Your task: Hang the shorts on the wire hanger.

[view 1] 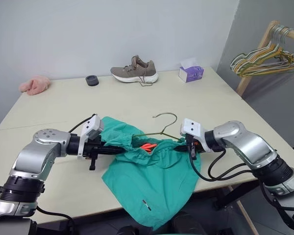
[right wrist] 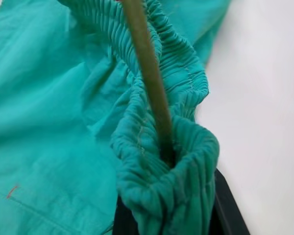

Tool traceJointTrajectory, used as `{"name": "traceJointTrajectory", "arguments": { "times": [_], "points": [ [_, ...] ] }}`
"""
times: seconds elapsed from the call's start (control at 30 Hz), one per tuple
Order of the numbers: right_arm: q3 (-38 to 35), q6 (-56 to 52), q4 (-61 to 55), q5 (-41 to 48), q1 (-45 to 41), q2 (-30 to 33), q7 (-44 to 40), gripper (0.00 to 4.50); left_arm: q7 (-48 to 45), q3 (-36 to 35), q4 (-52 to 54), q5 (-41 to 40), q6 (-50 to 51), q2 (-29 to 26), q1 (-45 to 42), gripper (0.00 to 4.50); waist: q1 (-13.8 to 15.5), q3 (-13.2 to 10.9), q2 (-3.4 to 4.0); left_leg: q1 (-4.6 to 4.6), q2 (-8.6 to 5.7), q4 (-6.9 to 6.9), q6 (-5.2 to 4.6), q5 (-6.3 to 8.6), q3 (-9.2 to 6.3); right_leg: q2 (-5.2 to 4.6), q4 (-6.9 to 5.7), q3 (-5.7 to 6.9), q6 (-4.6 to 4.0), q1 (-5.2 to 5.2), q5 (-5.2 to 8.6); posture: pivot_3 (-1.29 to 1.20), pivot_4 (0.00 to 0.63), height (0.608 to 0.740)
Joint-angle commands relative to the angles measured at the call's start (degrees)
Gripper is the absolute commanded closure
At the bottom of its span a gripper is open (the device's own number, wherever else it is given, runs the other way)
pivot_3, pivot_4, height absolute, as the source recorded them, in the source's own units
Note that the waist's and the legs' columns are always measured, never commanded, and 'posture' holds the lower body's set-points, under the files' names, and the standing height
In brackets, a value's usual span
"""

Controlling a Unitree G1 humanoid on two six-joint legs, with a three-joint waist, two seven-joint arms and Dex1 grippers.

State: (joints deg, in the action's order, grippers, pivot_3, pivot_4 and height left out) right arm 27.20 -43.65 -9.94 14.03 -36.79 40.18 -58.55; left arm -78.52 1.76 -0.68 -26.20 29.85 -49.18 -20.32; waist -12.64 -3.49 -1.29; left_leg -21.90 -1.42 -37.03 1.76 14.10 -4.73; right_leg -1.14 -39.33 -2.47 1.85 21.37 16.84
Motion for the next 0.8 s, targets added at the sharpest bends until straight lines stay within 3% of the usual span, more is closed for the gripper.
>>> {"name": "traceJointTrajectory", "arguments": {
  "times": [0.03,0.2,0.4,0.6,0.7,0.8],
  "points": [
    [-2.98,-0.72,-2.92,0.66,-0.68,0.39,-0.49,4.5,5.56,-2.63,-4.21,0.78,-0.7,2.6,-3.51,3.96,0.18,0.0,0.0,0.0,0.0,-0.02,0.0,0.0,-0.01,-0.01,0.0,0.01,0.01,-0.02,0.0,-0.22,0.0,0.74],
    [-4.99,-2.83,-4.37,1.63,1.41,1.6,-0.11,4.5,8.64,-4.7,-8.95,2.17,-4.78,3.32,-5.38,2.57,0.14,0.01,0.0,-0.02,0.0,-0.01,0.0,0.0,-0.04,-0.01,0.0,0.04,-0.01,0.0,-0.01,-0.23,0.0,0.74],
    [-10.24,-8.66,-6.03,4.27,5.77,1.79,2.43,4.5,16.67,-6.97,-18.69,8.9,-17.79,3.94,-7.55,0.75,0.15,0.02,-0.01,-0.01,-0.01,-0.01,0.0,0.0,-0.03,-0.03,0.02,0.03,-0.21,0.0,-0.13,-0.23,0.0,0.74],
    [-19.92,-18.81,-6.88,8.58,12.41,-0.27,9.37,4.5,15.57,-7.71,-20.93,9.15,-21.19,3.6,-6.88,0.75,0.27,0.06,-0.07,-0.06,-0.01,0.0,0.01,0.0,-0.03,-0.04,0.05,0.03,-0.22,0.0,-0.14,-0.23,0.0,0.74],
    [-26.2,-23.0,-8.72,9.8,16.99,-1.34,13.82,4.5,11.1,-6.63,-11.81,3.96,-14.32,3.99,-4.49,0.75,0.49,0.06,-0.07,-0.1,-0.04,-0.01,0.01,0.0,-0.02,-0.08,0.06,0.03,-0.22,0.01,-0.14,-0.24,0.0,0.74],
    [-33.32,-27.31,-10.9,10.65,21.02,-3.33,18.87,4.5,8.67,-4.46,-2.93,-0.67,-6.72,5.02,-3.45,0.23,0.82,0.06,-0.06,-0.14,-0.05,-0.02,0.01,0.01,-0.02,-0.09,0.1,0.03,-0.22,0.0,-0.14,-0.25,0.004,0.74]
  ]
}}
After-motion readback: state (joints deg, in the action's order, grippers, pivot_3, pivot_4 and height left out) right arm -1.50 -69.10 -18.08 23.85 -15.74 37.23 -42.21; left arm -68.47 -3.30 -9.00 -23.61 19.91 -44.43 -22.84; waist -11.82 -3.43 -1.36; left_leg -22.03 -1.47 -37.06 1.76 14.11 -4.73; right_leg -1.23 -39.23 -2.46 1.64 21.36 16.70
